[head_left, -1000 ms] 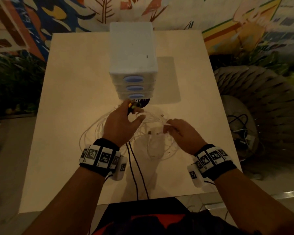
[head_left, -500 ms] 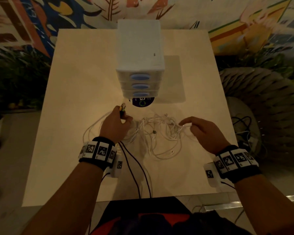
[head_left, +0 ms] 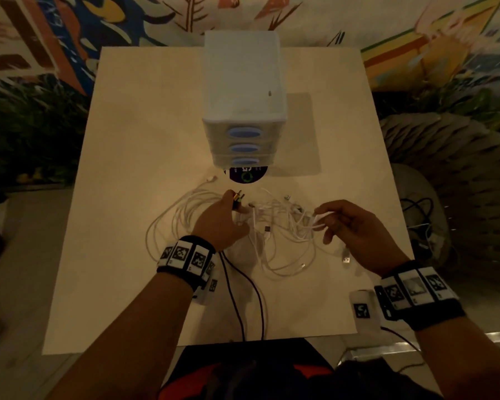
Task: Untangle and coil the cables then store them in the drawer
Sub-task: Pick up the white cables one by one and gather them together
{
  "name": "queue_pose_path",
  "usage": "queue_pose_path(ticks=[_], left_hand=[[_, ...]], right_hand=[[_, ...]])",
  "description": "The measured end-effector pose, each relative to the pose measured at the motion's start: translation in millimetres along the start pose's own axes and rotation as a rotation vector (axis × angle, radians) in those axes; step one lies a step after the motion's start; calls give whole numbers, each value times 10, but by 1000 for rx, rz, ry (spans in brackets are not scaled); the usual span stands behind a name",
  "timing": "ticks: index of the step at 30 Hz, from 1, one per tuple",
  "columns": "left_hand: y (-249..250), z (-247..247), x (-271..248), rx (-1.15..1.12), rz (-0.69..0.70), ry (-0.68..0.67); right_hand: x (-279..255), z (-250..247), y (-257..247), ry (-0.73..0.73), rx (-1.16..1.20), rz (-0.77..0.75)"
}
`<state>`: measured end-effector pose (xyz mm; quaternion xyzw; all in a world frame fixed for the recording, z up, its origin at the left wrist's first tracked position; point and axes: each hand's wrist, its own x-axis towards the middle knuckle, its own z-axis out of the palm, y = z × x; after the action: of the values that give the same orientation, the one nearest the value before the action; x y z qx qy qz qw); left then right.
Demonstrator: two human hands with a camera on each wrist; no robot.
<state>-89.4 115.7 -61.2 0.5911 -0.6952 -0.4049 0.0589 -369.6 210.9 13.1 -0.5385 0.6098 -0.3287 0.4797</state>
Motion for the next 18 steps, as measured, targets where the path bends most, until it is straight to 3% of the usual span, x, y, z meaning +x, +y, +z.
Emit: queue_pose_path(ticks=[5, 10, 15, 18], left_hand=[[149, 79, -42, 42, 175, 110], [216, 121, -17, 104, 233, 176], [131, 17, -18, 4, 224, 177], [104, -28, -22, -19, 161, 218]], right_hand=[[43, 67, 24, -44, 72, -39], [165, 105, 72, -41, 112, -48], [237, 62, 114, -24, -172, 147], [269, 79, 2, -49, -355, 141]])
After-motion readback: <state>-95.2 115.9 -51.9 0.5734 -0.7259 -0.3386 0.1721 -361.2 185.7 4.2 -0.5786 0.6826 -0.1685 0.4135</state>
